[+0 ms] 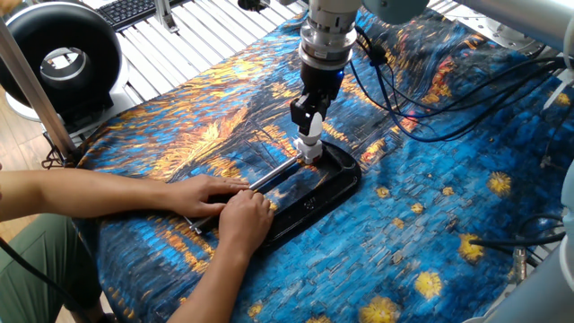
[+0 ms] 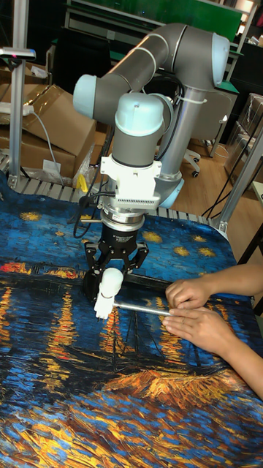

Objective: Take out the light bulb by rotating it

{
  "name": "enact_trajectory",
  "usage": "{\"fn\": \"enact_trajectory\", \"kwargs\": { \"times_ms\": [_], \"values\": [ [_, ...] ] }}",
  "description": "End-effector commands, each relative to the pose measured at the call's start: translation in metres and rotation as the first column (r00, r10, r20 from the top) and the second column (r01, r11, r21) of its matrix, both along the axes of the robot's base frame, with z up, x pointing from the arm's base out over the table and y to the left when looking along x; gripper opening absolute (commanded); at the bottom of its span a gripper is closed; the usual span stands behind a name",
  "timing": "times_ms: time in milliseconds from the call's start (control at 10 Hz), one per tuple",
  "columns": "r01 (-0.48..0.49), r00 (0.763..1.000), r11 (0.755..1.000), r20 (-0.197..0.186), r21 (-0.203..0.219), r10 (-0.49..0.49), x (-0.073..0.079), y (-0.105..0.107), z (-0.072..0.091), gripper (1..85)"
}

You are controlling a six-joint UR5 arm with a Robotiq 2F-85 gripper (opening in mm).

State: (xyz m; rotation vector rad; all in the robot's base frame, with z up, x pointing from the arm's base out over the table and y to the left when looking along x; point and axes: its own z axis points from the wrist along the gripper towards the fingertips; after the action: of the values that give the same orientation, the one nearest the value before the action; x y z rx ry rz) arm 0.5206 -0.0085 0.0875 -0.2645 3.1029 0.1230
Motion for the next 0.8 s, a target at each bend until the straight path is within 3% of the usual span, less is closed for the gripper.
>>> {"fn": "enact_trajectory", "kwargs": {
  "times_ms": [0,300,500,700],
  "values": [
    [0.030,0.999,1.000,0.015,0.005,-0.030,0.005,0.000,0.001,33.7],
    [0.026,0.999,1.000,0.029,-0.007,-0.026,0.007,-0.002,0.002,20.7],
    [0.066,0.995,0.998,0.071,-0.007,-0.065,0.018,0.002,0.004,4.3],
    [-0.004,0.995,0.999,0.101,-0.049,0.009,0.022,-0.002,0.006,3.0]
  ]
}}
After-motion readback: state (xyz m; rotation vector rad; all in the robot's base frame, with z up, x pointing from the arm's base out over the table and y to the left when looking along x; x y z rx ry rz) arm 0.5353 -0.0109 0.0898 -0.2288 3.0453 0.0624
